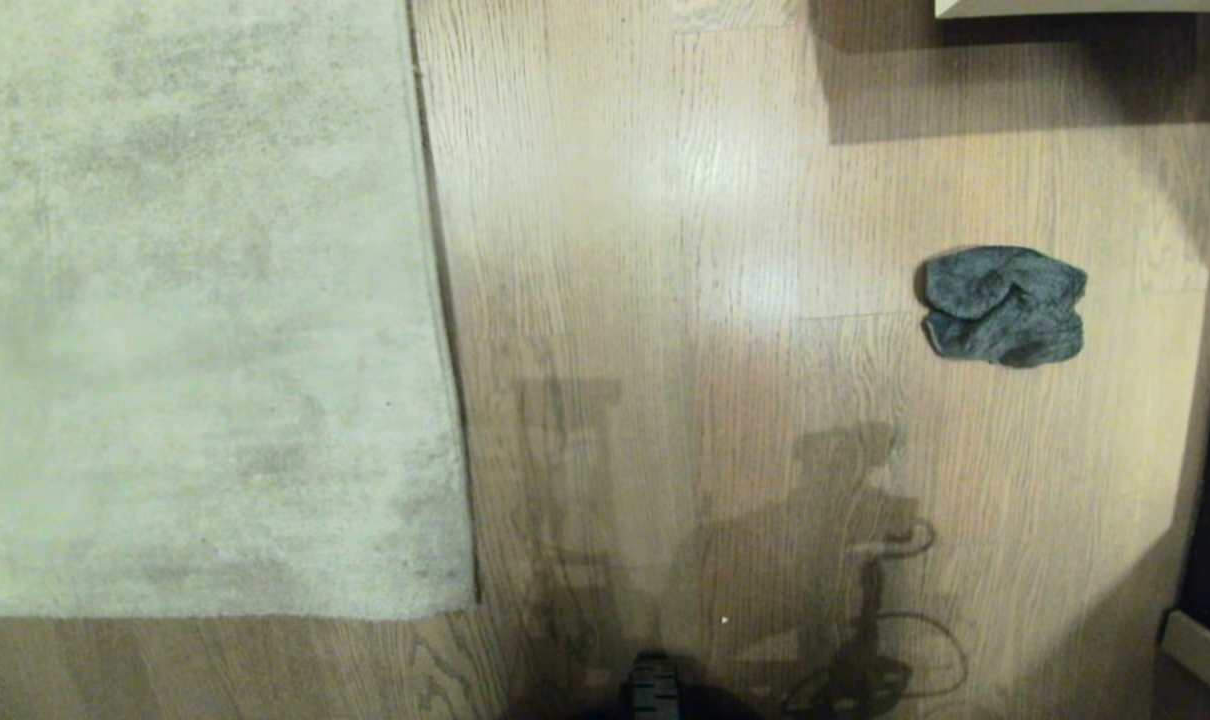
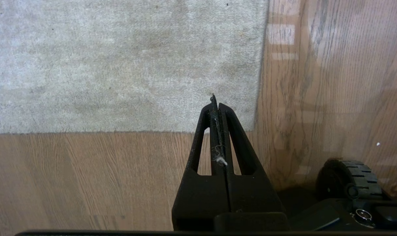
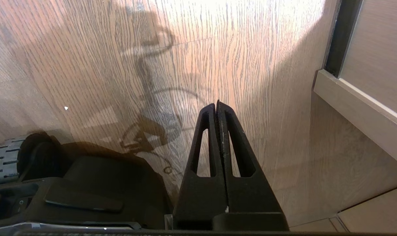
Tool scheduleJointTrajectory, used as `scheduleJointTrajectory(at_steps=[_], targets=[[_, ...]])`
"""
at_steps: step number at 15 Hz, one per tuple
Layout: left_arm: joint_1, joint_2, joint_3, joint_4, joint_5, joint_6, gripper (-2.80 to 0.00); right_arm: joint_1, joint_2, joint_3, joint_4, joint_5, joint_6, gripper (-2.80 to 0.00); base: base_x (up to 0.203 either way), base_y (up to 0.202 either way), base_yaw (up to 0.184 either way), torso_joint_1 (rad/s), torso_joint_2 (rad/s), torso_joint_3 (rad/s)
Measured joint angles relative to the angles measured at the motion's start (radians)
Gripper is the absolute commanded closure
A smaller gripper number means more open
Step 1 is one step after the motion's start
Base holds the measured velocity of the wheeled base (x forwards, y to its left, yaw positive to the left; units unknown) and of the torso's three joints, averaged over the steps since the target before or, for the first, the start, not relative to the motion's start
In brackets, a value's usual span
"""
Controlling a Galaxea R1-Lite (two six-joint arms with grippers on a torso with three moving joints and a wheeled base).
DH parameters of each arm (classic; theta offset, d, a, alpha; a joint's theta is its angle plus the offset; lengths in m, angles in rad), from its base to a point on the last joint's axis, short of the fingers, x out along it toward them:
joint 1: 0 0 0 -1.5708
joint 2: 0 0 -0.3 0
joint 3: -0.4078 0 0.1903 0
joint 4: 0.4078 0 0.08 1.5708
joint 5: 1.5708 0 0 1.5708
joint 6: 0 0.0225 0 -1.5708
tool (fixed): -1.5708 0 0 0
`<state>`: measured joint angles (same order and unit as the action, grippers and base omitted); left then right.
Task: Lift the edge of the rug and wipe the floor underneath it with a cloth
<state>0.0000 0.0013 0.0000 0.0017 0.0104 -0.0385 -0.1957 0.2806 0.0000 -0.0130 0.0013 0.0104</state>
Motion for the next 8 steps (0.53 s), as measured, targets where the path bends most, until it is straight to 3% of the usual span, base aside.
scheduleJointTrajectory(at_steps=[8], targets=[[0.0, 0.0, 0.0, 0.0, 0.0, 0.0, 0.0, 0.03, 0.001, 0.0, 0.0, 0.0, 0.0, 0.0, 0.0, 0.0, 0.0, 0.0, 0.0, 0.0]])
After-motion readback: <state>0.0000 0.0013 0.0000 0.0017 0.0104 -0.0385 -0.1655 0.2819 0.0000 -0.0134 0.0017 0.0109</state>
